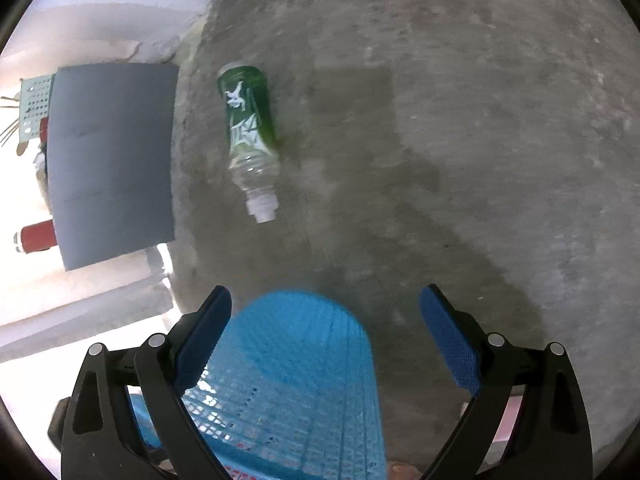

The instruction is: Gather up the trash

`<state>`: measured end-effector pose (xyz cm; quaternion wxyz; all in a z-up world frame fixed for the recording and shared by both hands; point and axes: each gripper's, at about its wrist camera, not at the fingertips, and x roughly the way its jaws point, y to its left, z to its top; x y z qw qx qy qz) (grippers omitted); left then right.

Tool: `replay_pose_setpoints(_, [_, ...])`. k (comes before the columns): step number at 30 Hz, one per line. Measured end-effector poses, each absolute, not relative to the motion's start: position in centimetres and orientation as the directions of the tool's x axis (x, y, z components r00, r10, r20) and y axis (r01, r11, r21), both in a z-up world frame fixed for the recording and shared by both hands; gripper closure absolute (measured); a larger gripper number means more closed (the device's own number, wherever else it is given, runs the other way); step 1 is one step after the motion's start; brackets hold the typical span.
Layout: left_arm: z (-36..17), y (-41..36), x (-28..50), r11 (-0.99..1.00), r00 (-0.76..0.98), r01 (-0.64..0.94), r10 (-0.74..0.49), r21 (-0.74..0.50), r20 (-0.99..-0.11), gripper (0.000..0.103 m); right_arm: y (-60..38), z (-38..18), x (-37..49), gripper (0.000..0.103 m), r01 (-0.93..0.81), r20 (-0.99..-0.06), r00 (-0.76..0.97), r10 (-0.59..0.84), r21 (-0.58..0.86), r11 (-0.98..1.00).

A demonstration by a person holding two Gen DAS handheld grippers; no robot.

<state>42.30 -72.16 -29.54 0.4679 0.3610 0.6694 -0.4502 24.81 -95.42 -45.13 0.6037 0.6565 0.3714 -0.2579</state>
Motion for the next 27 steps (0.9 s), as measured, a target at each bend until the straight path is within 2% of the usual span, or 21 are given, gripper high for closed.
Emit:
replay_pose_setpoints(3, [-30.8, -72.0, 42.7, 0.364, -0.259, 0.909, 0.105, -0.205, -0.96, 0.088, -95.6, -45.1, 24.1, 0.012, 0.813, -0.804, 0.574, 0.157, 0.583, 0.015])
replay_pose_setpoints(4, [-30.9, -71.9, 43.0, 0.365, -0.239, 0.913, 0.109, -0.185, -0.965, 0.076, -95.6, -45.1, 24.1, 0.012, 0.818, -0.811, 0.565, 0.151, 0.574, 0.024])
replay_pose_setpoints(5, [-30.8, -71.9, 43.3, 0.373, -0.223, 0.913, 0.106, -0.169, -0.969, 0.057, -95.6, -45.0, 24.4, 0.012, 0.823, -0.817, 0.557, 0.149, 0.567, 0.036])
replay_pose_setpoints(7, [-30.6, -71.8, 43.7, 0.382, -0.163, 0.917, 0.101, -0.113, -0.981, 0.041, -95.5, -44.7, 25.6, 0.012, 0.825, -0.824, 0.546, 0.152, 0.56, 0.07])
replay_pose_setpoints(18, [-30.7, -71.7, 43.1, 0.349, -0.073, 0.937, 0.109, -0.031, -0.991, 0.037, -97.2, -45.9, 38.2, 0.012, 0.827, -0.875, 0.452, 0.174, 0.484, 0.286])
replay_pose_setpoints(22, [-32.1, -71.4, 42.8, 0.276, -0.023, 0.961, 0.18, 0.028, -0.983, 0.035, -98.9, -46.8, 40.8, 0.012, 0.852, -0.905, 0.401, 0.141, 0.425, 0.305])
replay_pose_setpoints(27, [-33.2, -71.0, 43.5, 0.303, -0.022, 0.952, 0.225, 0.048, -0.974, 0.035, -100.2, -48.6, 43.2, 0.012, 0.875, -0.933, 0.339, 0.116, 0.359, 0.325])
